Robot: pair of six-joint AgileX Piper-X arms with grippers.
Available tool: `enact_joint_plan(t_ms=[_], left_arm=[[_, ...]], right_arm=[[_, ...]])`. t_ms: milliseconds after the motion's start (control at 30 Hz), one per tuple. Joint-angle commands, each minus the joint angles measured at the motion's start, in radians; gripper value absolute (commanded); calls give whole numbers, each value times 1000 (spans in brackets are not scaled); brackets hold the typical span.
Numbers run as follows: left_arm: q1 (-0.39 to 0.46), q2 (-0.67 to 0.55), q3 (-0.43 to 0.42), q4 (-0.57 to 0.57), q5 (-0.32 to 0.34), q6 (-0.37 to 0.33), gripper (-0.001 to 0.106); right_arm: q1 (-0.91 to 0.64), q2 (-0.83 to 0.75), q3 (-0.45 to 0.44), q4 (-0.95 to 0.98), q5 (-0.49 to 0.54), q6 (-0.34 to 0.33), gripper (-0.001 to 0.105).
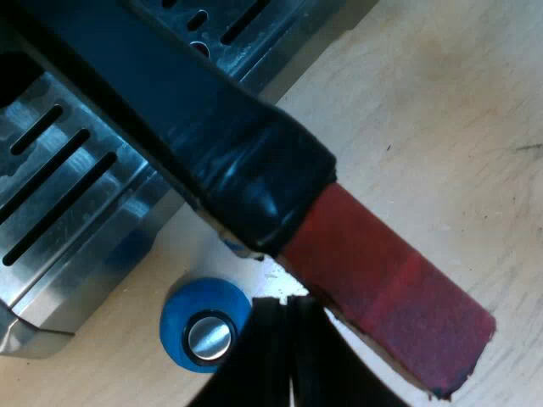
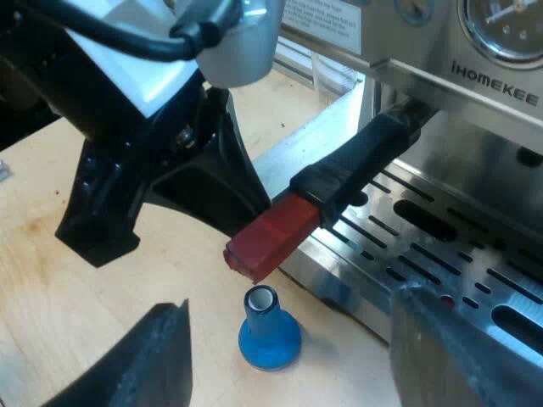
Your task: Put the handle in the coffee machine
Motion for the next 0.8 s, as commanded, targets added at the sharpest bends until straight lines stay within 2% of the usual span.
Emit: enact_joint_plan(t_ms=[33, 200, 233, 267, 300, 433, 533, 567, 667, 800], left_arm=[[-50, -11, -30, -143, 373, 5, 0], [-50, -11, -30, -133, 364, 13, 0], [-50, -11, -30, -123, 354, 13, 0], [-50, -11, -30, -79, 305, 15, 0], [-47, -11, -30, -61, 292, 21, 0], [-47, -11, -30, 49, 140, 170, 0], [-42, -11, -30, 88, 101, 237, 0], [-34, -11, -30, 111, 79, 247, 0], [2, -11, -28, 141, 70, 244, 0], [100, -11, -28, 165, 41, 244, 0]], right_arm=[[1, -11, -10, 1, -10, -9, 54], [1, -11, -10, 1, -10, -9, 54], [1, -11, -10, 1, -10, -9, 54], [1, -11, -10, 1, -10, -9, 54], [1, -11, -10, 1, -10, -9, 54], [1, -11, -10, 1, -12, -9, 54], [1, -11, -10, 1, -17, -9, 54], [1, -11, -10, 1, -33, -9, 54], [1, -11, -10, 1, -33, -9, 54], [1, -11, -10, 1, -33, -9, 54]])
